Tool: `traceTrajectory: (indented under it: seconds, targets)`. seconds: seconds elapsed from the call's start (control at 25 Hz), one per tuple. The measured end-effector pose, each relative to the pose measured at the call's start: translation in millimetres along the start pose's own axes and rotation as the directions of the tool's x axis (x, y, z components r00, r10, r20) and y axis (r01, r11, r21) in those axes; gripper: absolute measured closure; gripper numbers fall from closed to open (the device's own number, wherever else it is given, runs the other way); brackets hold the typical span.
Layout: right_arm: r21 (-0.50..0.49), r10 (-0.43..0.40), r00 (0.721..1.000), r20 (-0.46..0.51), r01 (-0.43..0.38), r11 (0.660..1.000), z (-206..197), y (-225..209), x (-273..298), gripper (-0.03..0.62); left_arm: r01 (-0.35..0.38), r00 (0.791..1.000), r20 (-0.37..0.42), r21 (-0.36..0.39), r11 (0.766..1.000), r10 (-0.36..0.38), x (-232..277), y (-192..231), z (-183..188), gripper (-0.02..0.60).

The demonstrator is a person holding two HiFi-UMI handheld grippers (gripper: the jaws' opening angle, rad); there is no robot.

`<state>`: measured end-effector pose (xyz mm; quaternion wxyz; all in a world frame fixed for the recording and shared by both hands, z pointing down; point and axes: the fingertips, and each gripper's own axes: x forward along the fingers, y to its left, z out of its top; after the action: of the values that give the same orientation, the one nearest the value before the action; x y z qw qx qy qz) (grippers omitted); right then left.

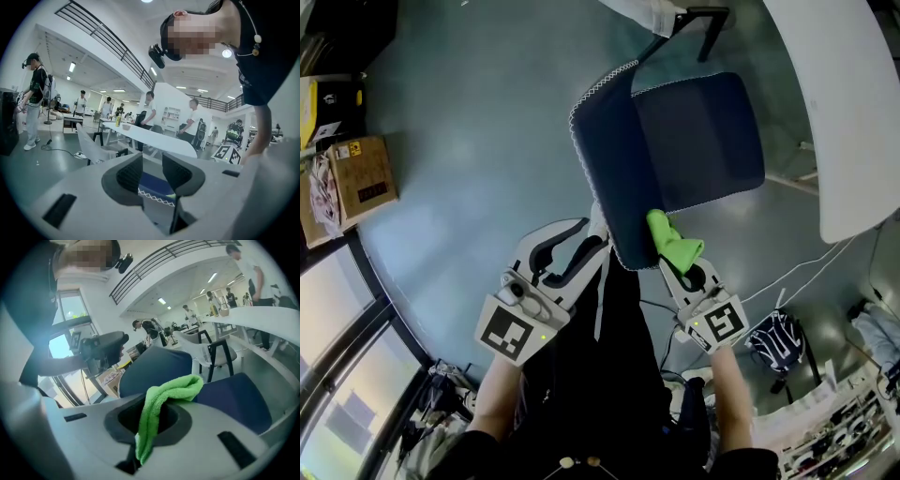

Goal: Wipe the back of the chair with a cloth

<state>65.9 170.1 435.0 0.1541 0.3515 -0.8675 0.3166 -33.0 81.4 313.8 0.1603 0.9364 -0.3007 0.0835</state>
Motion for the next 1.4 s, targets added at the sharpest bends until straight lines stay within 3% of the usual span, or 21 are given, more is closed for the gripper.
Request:
traceTrajectory:
  seconds: [0.16,0.36,0.68,0.92,1.08,1.2,1.4]
  targets:
    - [-0.037,-0.077,0.996,0.042,0.078,0.996,25,-30,-3,0.576,-0.006,1.0,-0.003,0.0,1.0,0.006,-2,5,-1,0.449]
    - [-0.152,-0.154,0.988,-0.026,0.149,0.977,20,-71,10,0.575,-0.022,1.0,0.003,-0.006,1.0,0.022,-7,10,0,0.449]
    - [-0.175,-0.142,0.973,-0.18,0.11,0.978,-28,-97,51,0.574,-0.046,0.999,0.008,0.007,0.999,0.046,-12,20,6,0.449]
    - [-0.078,-0.207,0.976,-0.065,0.202,0.976,3,-128,87,0.574,-0.068,0.998,0.004,-0.005,0.998,0.068,-14,24,3,0.449]
    - [-0.015,-0.301,0.954,0.004,0.301,0.953,34,-165,125,0.574,-0.08,0.997,-0.017,0.01,0.997,0.08,-19,23,1,0.449]
    - [0.056,-0.331,0.943,0.041,0.328,0.943,56,-185,152,0.574,-0.102,0.994,-0.038,0.022,0.995,0.103,-27,28,-2,0.449]
    - [0.046,-0.364,0.93,0.049,0.362,0.931,80,-203,188,0.576,-0.15,0.988,-0.028,-0.024,0.988,0.149,-43,39,2,0.449]
